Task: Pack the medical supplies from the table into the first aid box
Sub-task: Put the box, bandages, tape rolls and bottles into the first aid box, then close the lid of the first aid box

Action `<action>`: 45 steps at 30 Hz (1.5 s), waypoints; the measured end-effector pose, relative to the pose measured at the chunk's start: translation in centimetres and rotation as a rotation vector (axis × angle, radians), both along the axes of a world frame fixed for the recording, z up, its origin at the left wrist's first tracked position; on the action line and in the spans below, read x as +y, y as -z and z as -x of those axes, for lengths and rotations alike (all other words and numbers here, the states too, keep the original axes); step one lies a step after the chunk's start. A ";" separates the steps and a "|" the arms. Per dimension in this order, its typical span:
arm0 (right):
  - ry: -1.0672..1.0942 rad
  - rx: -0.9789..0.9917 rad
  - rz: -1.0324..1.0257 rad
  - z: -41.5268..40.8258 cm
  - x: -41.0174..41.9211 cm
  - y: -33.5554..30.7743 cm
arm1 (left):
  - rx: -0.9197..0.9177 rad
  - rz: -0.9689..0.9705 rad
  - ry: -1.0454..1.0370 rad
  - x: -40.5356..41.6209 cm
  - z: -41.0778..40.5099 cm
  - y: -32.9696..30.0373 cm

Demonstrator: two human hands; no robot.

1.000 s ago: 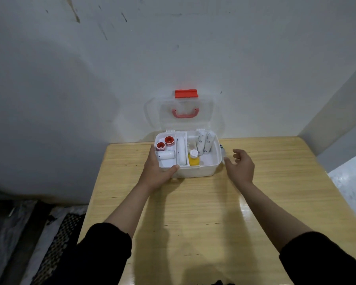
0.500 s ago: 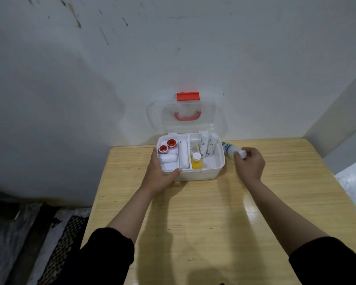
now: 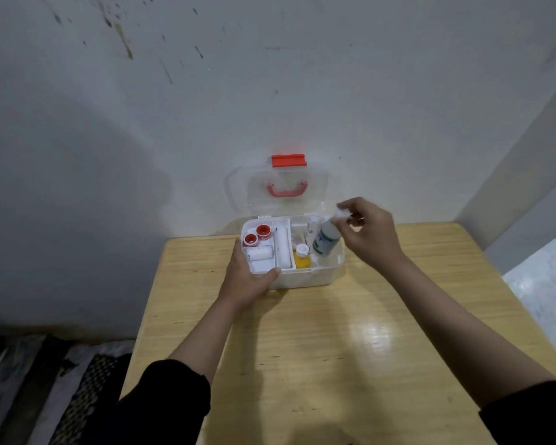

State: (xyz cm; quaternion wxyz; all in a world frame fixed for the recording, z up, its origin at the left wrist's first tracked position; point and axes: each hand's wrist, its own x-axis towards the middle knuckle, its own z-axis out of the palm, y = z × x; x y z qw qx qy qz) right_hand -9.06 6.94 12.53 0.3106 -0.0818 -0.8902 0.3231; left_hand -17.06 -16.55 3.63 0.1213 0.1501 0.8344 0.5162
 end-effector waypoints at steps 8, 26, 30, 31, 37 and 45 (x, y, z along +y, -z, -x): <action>-0.076 -0.305 -0.046 0.7 -1.1 4.0 | -0.013 0.021 0.001 0.0 -0.1 -0.3; 0.127 -0.196 0.478 6.1 -0.2 -1.4 | 0.045 0.050 -0.106 1.5 4.5 -6.6; 0.231 -0.149 0.480 7.4 -1.4 -2.3 | 0.088 -0.037 -0.140 3.2 6.5 -9.2; 0.274 -0.091 0.498 7.4 -1.7 -2.3 | 0.091 -0.057 -0.145 3.6 6.7 -9.5; 0.386 -0.007 0.657 7.7 -1.6 -2.5 | 0.078 -0.129 -0.240 4.4 6.3 -9.9; 0.320 -0.020 0.671 4.3 -2.0 -1.4 | 0.045 -0.143 -0.365 3.7 3.6 -9.9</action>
